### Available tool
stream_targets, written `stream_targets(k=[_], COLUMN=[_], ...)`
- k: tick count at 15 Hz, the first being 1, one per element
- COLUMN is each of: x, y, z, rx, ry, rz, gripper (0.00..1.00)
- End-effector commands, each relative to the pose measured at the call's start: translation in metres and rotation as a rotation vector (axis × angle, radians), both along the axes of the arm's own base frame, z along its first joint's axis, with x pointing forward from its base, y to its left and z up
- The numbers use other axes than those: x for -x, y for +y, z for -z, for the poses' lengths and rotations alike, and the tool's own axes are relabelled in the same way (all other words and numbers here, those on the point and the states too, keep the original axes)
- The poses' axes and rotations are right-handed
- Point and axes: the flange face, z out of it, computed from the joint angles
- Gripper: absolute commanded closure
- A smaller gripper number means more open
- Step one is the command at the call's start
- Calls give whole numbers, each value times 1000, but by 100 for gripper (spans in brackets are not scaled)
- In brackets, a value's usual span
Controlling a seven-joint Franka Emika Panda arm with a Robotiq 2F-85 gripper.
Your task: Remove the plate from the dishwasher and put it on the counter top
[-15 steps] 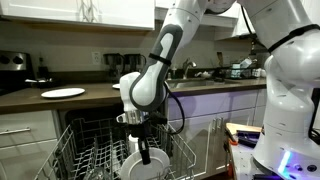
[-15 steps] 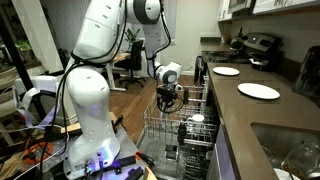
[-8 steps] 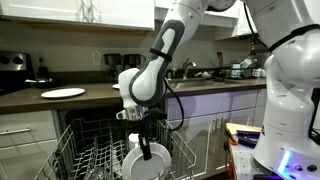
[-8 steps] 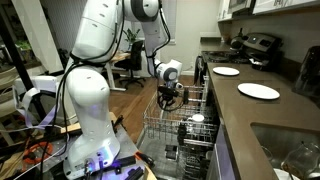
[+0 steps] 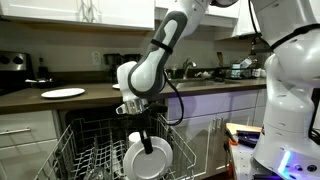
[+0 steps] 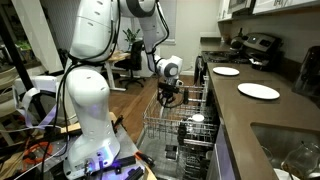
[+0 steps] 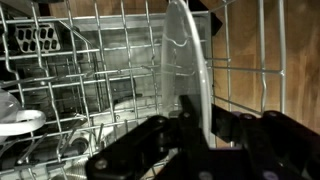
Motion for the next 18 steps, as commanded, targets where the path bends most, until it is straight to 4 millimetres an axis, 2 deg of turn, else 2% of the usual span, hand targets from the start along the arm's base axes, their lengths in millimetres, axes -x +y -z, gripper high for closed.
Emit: stream_targets(k=[1, 10, 18], x=[4, 5, 1], y=[-4, -7, -8], z=[-18, -46, -68], rx=[13, 38, 64], ry=[12, 16, -66], rz=[-21, -29, -77], gripper=[95, 95, 95])
